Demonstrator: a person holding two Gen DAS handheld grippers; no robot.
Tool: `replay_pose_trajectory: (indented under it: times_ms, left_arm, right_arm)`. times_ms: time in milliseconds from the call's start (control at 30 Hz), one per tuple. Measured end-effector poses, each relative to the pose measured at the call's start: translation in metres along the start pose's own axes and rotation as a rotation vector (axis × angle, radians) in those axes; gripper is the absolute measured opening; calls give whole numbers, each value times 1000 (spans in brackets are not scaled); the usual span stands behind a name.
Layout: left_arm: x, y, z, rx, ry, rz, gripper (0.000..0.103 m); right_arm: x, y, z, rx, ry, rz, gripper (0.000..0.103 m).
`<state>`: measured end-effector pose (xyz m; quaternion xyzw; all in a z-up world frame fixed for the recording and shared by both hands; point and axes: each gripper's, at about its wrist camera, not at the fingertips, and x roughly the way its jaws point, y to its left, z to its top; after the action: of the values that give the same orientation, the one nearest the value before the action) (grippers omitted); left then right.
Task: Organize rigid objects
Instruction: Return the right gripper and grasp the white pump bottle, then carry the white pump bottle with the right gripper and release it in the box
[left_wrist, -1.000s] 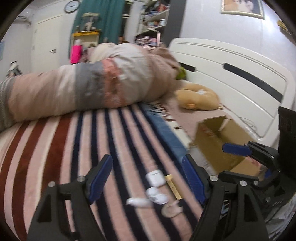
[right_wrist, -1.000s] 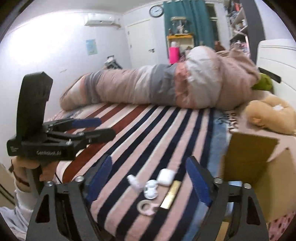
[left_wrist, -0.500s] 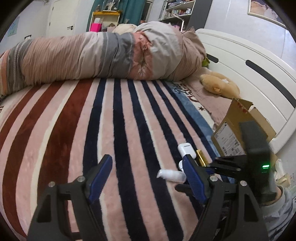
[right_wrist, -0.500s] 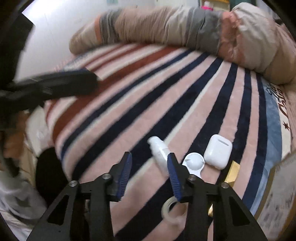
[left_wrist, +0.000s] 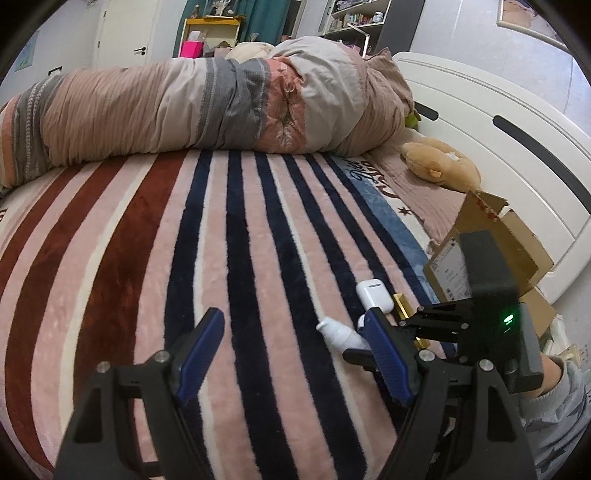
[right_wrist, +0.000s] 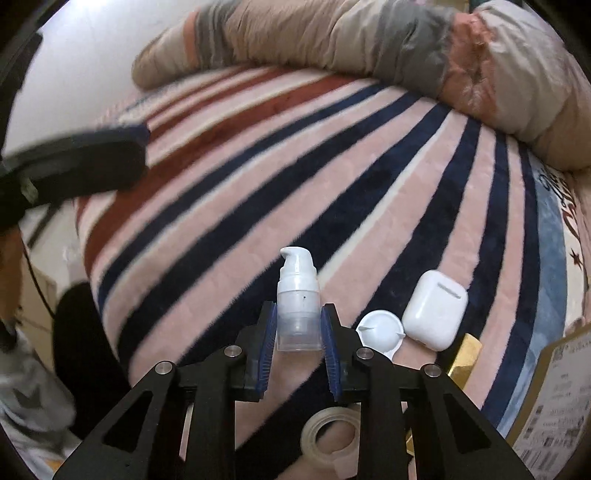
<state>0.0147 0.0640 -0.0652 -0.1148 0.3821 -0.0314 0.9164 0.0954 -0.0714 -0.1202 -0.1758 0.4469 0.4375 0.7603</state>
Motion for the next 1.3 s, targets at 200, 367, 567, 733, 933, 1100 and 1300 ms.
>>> replay_pose_trajectory:
  times_ms: [200,367,567,733,933,1100,1300]
  left_arm:
    - [-16,-24,15,37,-31,-105,75]
    - [-23,-63,36,83,-49,-226,63]
    - [-20,-124,62,133,-47,-373,32]
    - [-5,-194,76,243,-15,-413,28]
    - [28,-271,84,350,59,-439,27]
    - [65,-321,86,415,166,-455,27]
    - [97,-347,80,472,249,-413,27]
  right_arm:
    - [-64,10,5,27,-198,49,20]
    - [-121,14,-1,33,-349,70,20]
    - [-178,-11,-31,91,-490,28,20]
    - [-206,-50,-59,161,-539,-19,20]
    - [-233,-106,-101,315,-540,-76,20]
    - [-242,-145,-127,433,-482,-131,20]
    - [-229,-164,-133,464,-348,-246,20]
